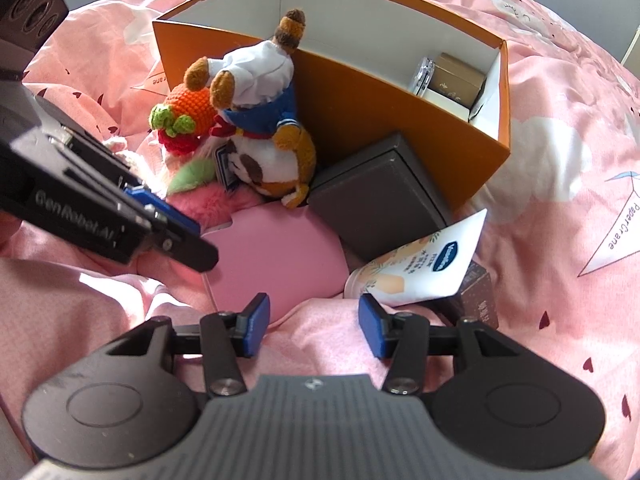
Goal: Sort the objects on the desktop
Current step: 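Move the left tool toward the pink wallet while the right tool approaches the dark grey box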
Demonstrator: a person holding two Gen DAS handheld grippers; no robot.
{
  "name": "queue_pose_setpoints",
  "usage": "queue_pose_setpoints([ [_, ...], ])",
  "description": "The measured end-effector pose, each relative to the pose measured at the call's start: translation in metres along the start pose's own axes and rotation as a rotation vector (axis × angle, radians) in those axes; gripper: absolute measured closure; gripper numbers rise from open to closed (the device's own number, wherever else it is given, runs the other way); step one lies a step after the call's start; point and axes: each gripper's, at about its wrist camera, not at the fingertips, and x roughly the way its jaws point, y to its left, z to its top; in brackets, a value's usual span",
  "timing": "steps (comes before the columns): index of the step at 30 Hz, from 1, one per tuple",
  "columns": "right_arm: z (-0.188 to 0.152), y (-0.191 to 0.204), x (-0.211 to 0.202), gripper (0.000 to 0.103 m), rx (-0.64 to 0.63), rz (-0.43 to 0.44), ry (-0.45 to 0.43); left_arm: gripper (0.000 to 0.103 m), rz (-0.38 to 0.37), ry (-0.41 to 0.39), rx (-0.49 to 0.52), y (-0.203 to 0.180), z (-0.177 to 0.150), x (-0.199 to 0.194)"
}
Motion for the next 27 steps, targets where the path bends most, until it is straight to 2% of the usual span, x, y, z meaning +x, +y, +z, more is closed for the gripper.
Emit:
queue_pose_setpoints([
  [2, 0.0, 0.0, 0.0, 0.051, 0.0, -0.001, -0.001, 0.073, 0.035, 0.027, 0.028, -0.008, -0.003, -0.001],
  [3, 0.0, 0.0, -0.001, 0.05, 0.0, -0.001, -0.002, 0.07, 0.025, 0.034, 0.028, -0.008, -0.004, -0.002],
  [8, 0.0, 0.001, 0.0, 0.05, -0.004, -0.002, -0.003, 0.069, -0.039, 0.014, -0.033, 0.001, -0.006, 0.0],
  [10, 0.0, 0.001, 0.0, 0.049, -0.006, -0.002, -0.004, 0.069, -0.035, 0.006, -0.02, -0.002, -0.007, 0.005],
  [15, -0.001, 0.001, -0.002, 0.049, -0.003, -0.002, -0.009, 0.069, -0.021, 0.051, -0.015, -0.006, -0.009, 0.02],
  [19, -0.002, 0.0, -0.003, 0.049, -0.006, -0.005, -0.011, 0.069, 0.018, 0.014, -0.053, -0.002, -0.011, 0.013],
  [22, -0.003, -0.001, -0.003, 0.049, -0.004, -0.004, -0.012, 0.069, 0.006, 0.019, -0.115, 0.008, -0.011, 0.014],
  [27, -0.003, 0.0, -0.003, 0.049, -0.007, -0.004, -0.013, 0.069, -0.013, -0.002, -0.135, 0.011, -0.007, 0.018],
])
